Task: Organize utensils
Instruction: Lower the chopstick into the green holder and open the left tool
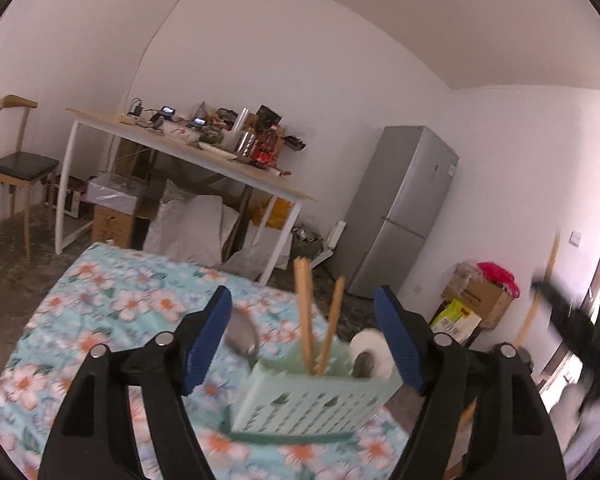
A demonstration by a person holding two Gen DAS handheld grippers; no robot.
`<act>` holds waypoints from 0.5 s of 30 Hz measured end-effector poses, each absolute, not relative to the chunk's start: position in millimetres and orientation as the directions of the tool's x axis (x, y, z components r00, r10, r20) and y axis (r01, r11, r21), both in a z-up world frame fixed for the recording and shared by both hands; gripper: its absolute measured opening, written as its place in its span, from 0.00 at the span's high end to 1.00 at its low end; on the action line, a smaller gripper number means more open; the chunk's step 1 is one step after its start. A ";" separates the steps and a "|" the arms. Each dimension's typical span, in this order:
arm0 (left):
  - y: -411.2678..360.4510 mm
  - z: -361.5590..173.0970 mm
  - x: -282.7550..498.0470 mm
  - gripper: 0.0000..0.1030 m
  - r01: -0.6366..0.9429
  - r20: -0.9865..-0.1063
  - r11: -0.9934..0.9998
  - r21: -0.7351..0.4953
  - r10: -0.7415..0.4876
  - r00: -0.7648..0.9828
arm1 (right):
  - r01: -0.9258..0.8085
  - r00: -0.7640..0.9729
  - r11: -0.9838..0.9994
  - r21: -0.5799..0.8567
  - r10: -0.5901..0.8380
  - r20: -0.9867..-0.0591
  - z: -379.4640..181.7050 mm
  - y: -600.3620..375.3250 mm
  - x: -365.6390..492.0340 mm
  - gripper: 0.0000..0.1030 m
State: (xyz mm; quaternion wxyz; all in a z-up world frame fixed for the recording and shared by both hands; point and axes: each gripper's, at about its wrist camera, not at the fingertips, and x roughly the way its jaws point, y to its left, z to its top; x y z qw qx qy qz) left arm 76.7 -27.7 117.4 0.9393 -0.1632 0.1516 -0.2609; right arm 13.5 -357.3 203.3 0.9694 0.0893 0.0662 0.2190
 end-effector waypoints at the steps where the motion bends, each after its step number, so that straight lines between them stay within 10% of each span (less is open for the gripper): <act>1: -22.5 110.5 71.9 0.27 0.435 -0.217 0.817 -0.377 -0.535 0.817 | -0.419 0.895 0.888 0.192 0.439 -0.076 210.3 -355.4 16.4 0.95; 15: 4.1 38.8 51.3 0.19 0.315 -0.399 0.893 -0.322 -0.430 0.810 | -0.374 0.924 0.926 0.054 0.377 -0.064 230.0 -322.8 95.3 0.95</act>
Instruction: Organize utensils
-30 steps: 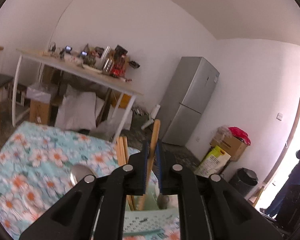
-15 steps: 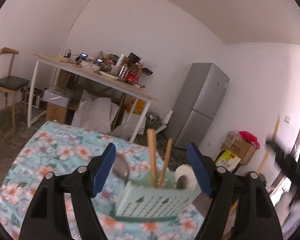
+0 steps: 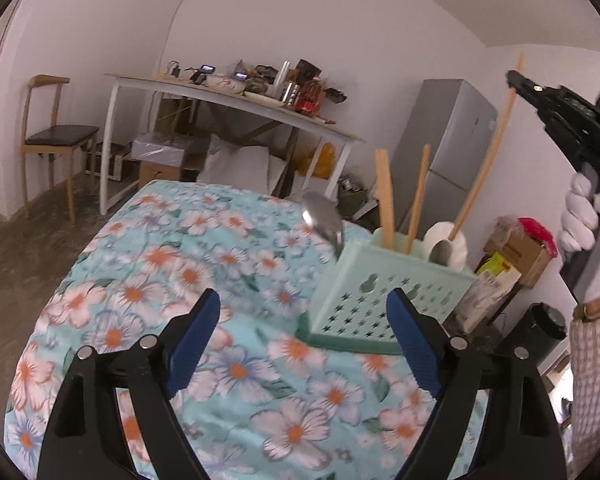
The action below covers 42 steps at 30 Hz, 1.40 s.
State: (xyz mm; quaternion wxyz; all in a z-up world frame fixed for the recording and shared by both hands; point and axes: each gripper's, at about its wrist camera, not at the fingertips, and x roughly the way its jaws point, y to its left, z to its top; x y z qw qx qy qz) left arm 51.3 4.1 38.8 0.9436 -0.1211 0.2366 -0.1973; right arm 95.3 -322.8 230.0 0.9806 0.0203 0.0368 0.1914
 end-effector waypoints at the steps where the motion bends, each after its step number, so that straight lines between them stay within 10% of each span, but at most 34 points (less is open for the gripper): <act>1: 4.3 36.4 51.1 0.19 0.306 -0.405 0.898 -0.315 -0.419 0.813 | -0.371 0.924 0.927 0.052 0.374 -0.083 222.0 -321.6 103.4 0.95; 8: 5.7 32.1 53.6 0.11 0.251 -0.432 0.921 -0.299 -0.365 0.824 | -0.309 0.925 0.951 0.022 0.306 -0.226 176.1 -317.3 124.5 0.92; 11: 4.1 33.1 52.5 0.09 0.230 -0.438 0.931 -0.283 -0.339 0.833 | -0.294 0.929 0.955 0.042 0.295 -0.223 174.0 -324.5 112.5 0.69; 23: -11.1 51.9 36.3 0.06 0.161 -0.445 0.973 -0.163 -0.218 0.868 | -0.235 0.934 0.958 0.162 0.269 -0.236 166.8 -347.6 29.5 0.43; 33: -24.7 58.4 32.5 0.06 0.048 -0.526 0.995 -0.085 -0.085 0.846 | -0.020 0.856 0.985 0.170 0.104 -0.506 104.4 -320.7 7.8 0.12; 42: -35.3 52.0 30.4 0.06 0.006 -0.586 1.000 -0.006 -0.009 0.811 | 0.043 0.809 0.987 0.156 0.057 -0.585 79.9 -311.4 -1.8 0.10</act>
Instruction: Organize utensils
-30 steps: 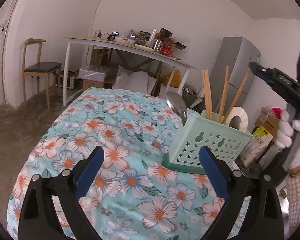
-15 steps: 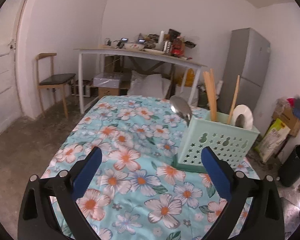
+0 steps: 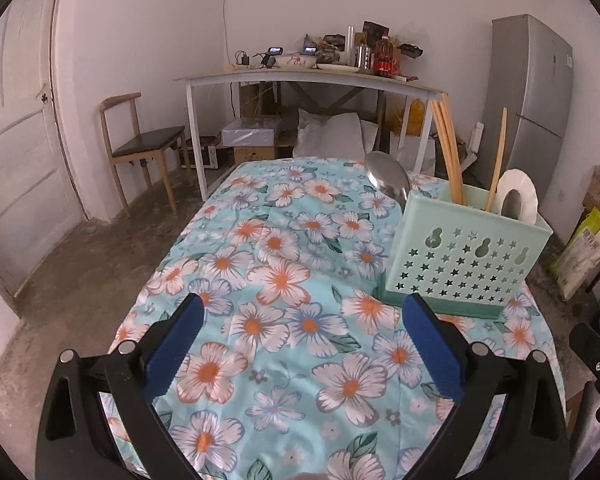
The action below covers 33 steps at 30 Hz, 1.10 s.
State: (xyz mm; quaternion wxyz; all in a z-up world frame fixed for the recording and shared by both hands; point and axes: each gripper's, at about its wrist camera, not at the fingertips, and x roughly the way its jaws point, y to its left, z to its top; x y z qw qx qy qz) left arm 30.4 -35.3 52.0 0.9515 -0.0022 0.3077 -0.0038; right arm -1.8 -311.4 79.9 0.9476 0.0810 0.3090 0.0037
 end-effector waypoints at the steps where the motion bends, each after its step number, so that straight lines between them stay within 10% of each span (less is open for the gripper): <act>1: -36.1 52.7 29.1 0.06 0.007 -0.581 1.000 -0.004 -0.007 0.814 | 0.051 0.808 0.987 0.154 0.050 -0.587 79.5 -312.3 -2.2 0.10; 33: -61.8 48.6 26.9 0.06 0.068 -0.592 0.996 0.062 -0.018 0.806 | 0.180 0.782 0.981 0.071 -0.099 -0.616 72.5 -334.0 -15.7 0.10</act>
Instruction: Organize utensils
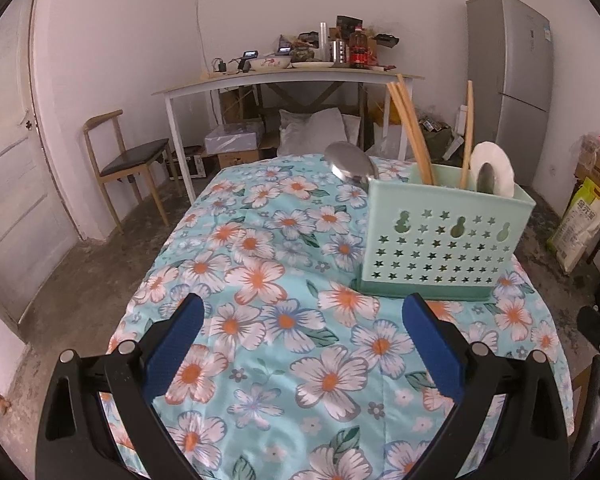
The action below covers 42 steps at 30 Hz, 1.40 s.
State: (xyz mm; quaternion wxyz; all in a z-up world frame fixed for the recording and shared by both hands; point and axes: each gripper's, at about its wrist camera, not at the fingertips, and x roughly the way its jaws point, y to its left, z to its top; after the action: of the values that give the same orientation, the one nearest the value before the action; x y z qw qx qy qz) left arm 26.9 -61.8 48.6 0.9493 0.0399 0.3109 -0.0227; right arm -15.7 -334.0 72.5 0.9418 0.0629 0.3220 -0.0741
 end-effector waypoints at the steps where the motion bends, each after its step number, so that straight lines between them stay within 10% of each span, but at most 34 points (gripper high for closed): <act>1: -59.9 48.2 27.2 0.06 0.062 -0.592 0.996 0.064 -0.012 0.806 | 0.182 0.781 0.981 0.072 -0.100 -0.616 72.4 -335.1 -15.8 0.10; 42: -48.3 45.6 26.6 0.06 0.042 -0.601 0.995 0.090 0.020 0.799 | 0.178 0.782 0.981 0.075 -0.095 -0.616 74.6 -337.2 -16.3 0.10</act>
State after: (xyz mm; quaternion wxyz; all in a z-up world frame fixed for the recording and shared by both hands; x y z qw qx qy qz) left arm 26.6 -48.3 45.6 0.9472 0.0495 0.3168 -0.0059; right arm -16.3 -337.2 74.6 0.9417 0.0645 0.3220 -0.0726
